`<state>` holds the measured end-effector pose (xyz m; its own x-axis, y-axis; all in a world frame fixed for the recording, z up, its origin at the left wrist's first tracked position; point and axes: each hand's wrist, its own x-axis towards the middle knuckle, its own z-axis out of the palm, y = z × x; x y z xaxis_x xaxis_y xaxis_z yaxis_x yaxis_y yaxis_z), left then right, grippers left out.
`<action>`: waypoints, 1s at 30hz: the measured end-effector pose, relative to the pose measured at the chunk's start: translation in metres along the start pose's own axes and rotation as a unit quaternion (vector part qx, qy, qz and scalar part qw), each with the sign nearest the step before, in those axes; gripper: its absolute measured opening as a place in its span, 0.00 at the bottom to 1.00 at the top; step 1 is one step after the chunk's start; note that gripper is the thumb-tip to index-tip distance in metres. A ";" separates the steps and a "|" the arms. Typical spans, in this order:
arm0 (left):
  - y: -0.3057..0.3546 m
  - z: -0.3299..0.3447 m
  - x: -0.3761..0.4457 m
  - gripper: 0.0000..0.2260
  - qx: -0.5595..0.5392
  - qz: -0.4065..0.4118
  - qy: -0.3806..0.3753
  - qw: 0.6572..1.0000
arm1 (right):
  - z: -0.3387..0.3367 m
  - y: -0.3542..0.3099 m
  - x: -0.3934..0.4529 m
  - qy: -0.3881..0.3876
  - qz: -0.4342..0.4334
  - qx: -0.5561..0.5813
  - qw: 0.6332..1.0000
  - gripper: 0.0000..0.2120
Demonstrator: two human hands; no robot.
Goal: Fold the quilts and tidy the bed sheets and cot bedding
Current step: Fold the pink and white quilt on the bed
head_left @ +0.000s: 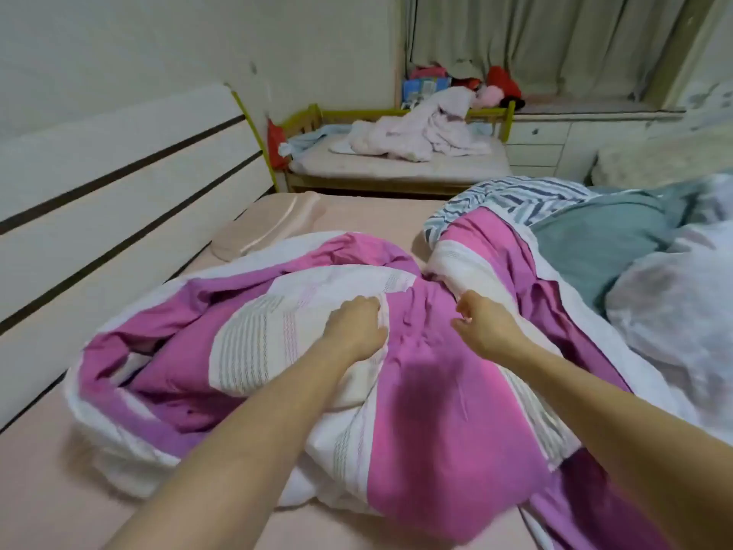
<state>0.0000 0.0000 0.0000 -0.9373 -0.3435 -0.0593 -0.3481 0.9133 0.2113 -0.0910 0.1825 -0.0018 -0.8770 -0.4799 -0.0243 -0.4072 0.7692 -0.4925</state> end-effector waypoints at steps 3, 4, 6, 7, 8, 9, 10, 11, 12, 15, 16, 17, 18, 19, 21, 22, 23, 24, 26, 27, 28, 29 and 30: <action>-0.007 0.030 0.044 0.28 0.076 0.018 0.018 0.997 | 0.032 0.020 0.028 0.040 -0.001 0.018 0.999 0.17; -0.011 0.040 0.058 0.34 0.092 0.011 0.011 0.996 | 0.044 0.026 0.035 0.046 -0.008 0.011 0.999 0.18; -0.019 0.051 0.079 0.44 0.120 -0.005 -0.015 0.993 | 0.065 0.036 0.052 0.068 -0.025 -0.031 0.997 0.22; -0.023 0.056 0.086 0.46 0.125 -0.019 -0.027 0.992 | 0.073 0.041 0.062 0.082 -0.024 -0.066 0.994 0.25; -0.025 0.066 0.093 0.46 0.113 -0.029 -0.033 0.993 | 0.081 0.046 0.071 0.097 -0.013 -0.093 0.991 0.28; -0.027 0.072 0.096 0.42 0.088 -0.036 -0.036 0.995 | 0.085 0.048 0.081 0.107 0.004 -0.103 0.989 0.30; -0.028 0.079 0.097 0.35 0.065 -0.029 -0.035 0.997 | 0.091 0.049 0.089 0.118 0.028 -0.099 0.988 0.32; -0.027 0.084 0.097 0.27 0.042 -0.006 -0.034 0.999 | 0.094 0.050 0.098 0.123 0.057 -0.084 0.987 0.33; -0.026 0.088 0.094 0.19 0.024 0.029 -0.047 0.998 | 0.096 0.051 0.105 0.125 0.085 -0.073 0.986 0.34; -0.026 0.086 0.080 0.08 -0.045 0.096 -0.134 0.985 | 0.098 0.056 0.116 0.128 0.121 -0.125 0.976 0.30; -0.027 0.085 0.073 0.06 -0.068 0.106 -0.160 0.979 | 0.097 0.057 0.116 0.144 0.120 -0.135 0.973 0.24; -0.029 0.085 0.062 0.04 -0.085 0.109 -0.182 0.974 | 0.095 0.057 0.115 0.153 0.125 -0.130 0.972 0.18; -0.032 0.087 0.050 0.04 -0.094 0.113 -0.203 0.968 | 0.093 0.056 0.112 0.151 0.125 -0.118 0.973 0.14; -0.035 0.087 0.037 0.04 -0.095 0.117 -0.230 0.961 | 0.090 0.054 0.106 0.137 0.118 -0.106 0.978 0.12; -0.038 0.080 0.016 0.03 -0.068 0.119 -0.315 0.939 | 0.081 0.050 0.086 0.090 0.090 -0.074 0.989 0.07; -0.036 0.070 0.011 0.03 -0.038 0.114 -0.359 0.925 | 0.073 0.048 0.073 0.067 0.077 -0.056 0.993 0.05; -0.030 0.059 0.010 0.06 -0.016 0.098 -0.381 0.919 | 0.066 0.047 0.061 0.052 0.063 -0.036 0.996 0.05; -0.023 0.050 0.014 0.08 -0.032 0.072 -0.364 0.928 | 0.058 0.045 0.049 0.046 0.051 0.001 0.998 0.10; 0.002 0.029 0.020 0.15 -0.190 -0.005 -0.254 0.948 | 0.037 0.039 0.015 0.029 0.019 0.095 0.995 0.19; 0.019 0.020 0.019 0.22 -0.298 -0.053 -0.190 0.934 | 0.023 0.035 -0.008 0.011 -0.002 0.138 0.990 0.22; 0.037 0.013 0.017 0.29 -0.395 -0.098 -0.140 0.903 | 0.010 0.030 -0.032 -0.018 -0.021 0.169 0.985 0.23; 0.055 0.006 0.011 0.38 -0.461 -0.134 -0.115 0.870 | -0.003 0.029 -0.057 -0.054 -0.043 0.188 0.980 0.22; 0.072 0.002 0.003 0.45 -0.496 -0.161 -0.107 0.846 | -0.014 0.028 -0.083 -0.092 -0.061 0.200 0.974 0.20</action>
<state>-0.0283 0.0650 0.0131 -0.8151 -0.3950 -0.4238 -0.4997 0.1093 0.8592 -0.0332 0.2502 -0.0017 -0.7532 -0.6526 -0.0822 -0.3408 0.4941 -0.7998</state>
